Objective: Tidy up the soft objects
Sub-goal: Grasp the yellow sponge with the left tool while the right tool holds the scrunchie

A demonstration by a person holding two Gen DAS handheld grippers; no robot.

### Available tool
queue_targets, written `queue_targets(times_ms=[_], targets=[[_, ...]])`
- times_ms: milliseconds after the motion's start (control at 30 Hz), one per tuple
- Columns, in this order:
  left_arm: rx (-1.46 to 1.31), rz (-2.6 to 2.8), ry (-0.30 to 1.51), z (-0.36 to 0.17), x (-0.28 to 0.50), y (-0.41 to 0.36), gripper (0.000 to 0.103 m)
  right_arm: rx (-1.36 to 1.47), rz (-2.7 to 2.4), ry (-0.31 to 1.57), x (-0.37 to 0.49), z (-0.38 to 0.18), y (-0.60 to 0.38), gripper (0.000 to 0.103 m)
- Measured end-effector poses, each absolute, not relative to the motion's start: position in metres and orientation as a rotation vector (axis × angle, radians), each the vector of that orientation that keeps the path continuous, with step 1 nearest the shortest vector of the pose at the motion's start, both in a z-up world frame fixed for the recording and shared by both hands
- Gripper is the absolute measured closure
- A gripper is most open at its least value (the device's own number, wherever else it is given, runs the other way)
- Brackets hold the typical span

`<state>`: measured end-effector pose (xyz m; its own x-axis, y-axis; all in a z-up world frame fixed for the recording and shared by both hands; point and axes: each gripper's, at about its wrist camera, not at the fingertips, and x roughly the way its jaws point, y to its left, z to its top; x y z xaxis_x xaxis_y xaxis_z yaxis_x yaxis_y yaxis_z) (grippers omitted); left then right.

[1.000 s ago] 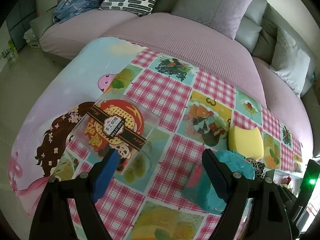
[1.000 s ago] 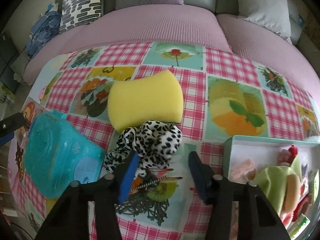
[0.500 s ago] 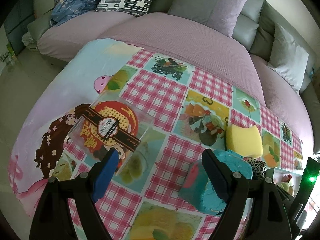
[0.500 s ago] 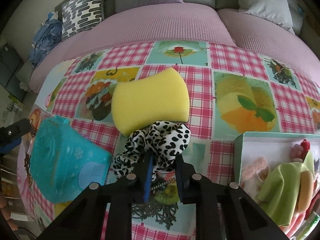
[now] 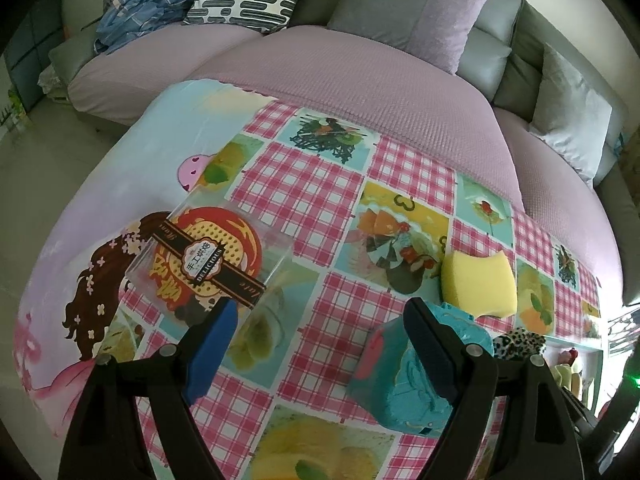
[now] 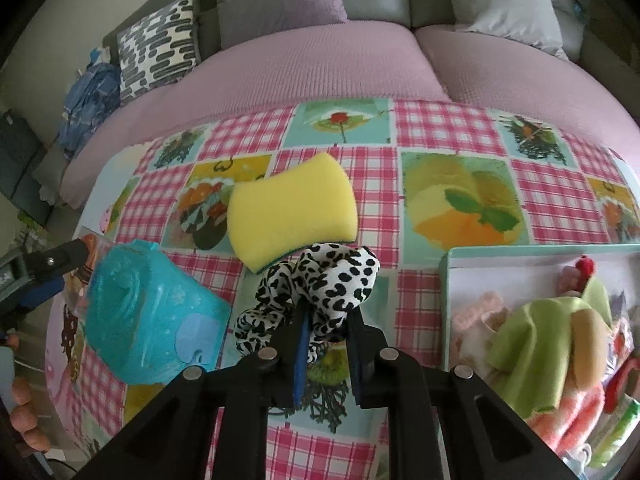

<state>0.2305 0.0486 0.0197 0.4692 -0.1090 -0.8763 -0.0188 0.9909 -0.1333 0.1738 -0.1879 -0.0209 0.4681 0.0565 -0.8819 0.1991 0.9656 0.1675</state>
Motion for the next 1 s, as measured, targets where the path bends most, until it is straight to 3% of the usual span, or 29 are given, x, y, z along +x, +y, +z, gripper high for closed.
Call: queue_targets(times_ms=[633,1000], targets=[[-0.059,-0.106,1.062,0.035,0.234,0.015,0.018,0.255,-0.152,0.994,0.153,0.011,-0.202,0.085],[0.196,-0.303,1.152,0.026,0.258,-0.062,0.018,0.327,-0.208,0.936,0.138,0.027,-0.238,0.085]])
